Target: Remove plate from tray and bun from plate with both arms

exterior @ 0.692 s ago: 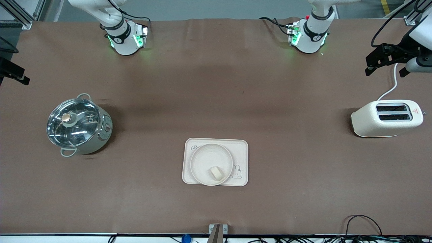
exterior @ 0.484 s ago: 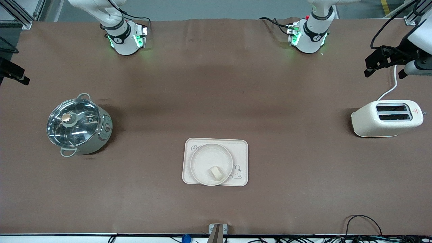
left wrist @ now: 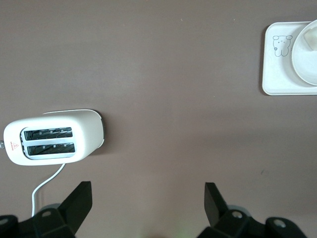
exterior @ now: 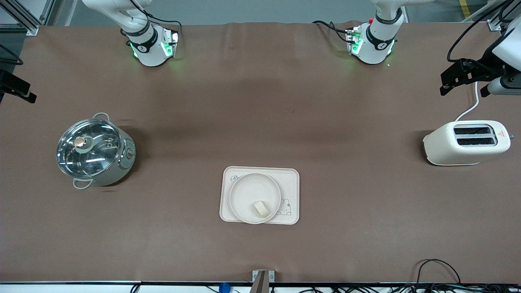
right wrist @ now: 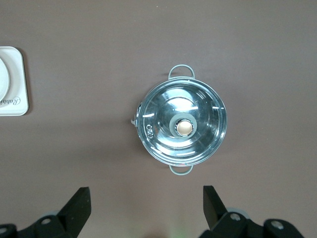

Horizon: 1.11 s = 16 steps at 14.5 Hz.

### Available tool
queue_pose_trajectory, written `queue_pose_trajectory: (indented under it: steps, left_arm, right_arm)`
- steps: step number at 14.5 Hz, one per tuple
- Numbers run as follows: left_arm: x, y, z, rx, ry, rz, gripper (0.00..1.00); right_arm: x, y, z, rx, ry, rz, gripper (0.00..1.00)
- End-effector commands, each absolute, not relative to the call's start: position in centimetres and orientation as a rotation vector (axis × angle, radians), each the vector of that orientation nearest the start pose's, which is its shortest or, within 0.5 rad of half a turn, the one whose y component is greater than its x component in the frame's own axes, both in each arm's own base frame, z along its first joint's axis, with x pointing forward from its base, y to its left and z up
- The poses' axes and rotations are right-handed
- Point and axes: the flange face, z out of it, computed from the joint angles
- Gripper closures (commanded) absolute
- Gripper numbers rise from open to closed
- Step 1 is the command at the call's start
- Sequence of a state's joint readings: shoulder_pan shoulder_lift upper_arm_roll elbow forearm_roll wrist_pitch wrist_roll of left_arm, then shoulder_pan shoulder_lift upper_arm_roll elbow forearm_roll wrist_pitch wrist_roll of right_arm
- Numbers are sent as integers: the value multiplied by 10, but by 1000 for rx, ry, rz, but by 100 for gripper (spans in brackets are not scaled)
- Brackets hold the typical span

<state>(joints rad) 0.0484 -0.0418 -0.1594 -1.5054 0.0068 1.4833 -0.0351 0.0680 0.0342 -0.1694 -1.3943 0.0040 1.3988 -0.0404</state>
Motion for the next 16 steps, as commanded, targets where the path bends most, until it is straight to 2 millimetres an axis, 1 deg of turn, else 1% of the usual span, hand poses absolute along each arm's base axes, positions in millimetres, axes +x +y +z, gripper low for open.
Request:
queue_pose_trajectory:
  steps: [1, 6, 11, 12, 13, 14, 15, 16]
  left_arm:
    - [528, -59, 673, -3131, 127, -19, 0]
    - [529, -64, 670, -3132, 134, -10, 0]
    - [529, -58, 670, -3134, 130, -9, 0]
    - [529, -58, 670, -3132, 132, -10, 0]
    - [529, -58, 670, -3132, 132, -10, 0]
    - [529, -57, 670, -3134, 130, -9, 0]
    - [529, -57, 670, -3134, 130, -9, 0]
    - [530, -57, 670, -3134, 130, -12, 0]
  right_arm:
    - [541, -51, 672, -3156, 120, 45, 0]
    - [540, -50, 672, -3155, 120, 50, 0]
    - [541, -47, 669, -3142, 114, 51, 0]
    - [542, -35, 670, -3124, 82, 47, 0]
    - [545, -19, 668, -3080, 55, 40, 0]
    - [555, 2, 655, -3033, 43, 50, 0]
    - [569, 38, 640, -3000, 44, 51, 0]
    - [589, 78, 613, -2985, 41, 56, 0]
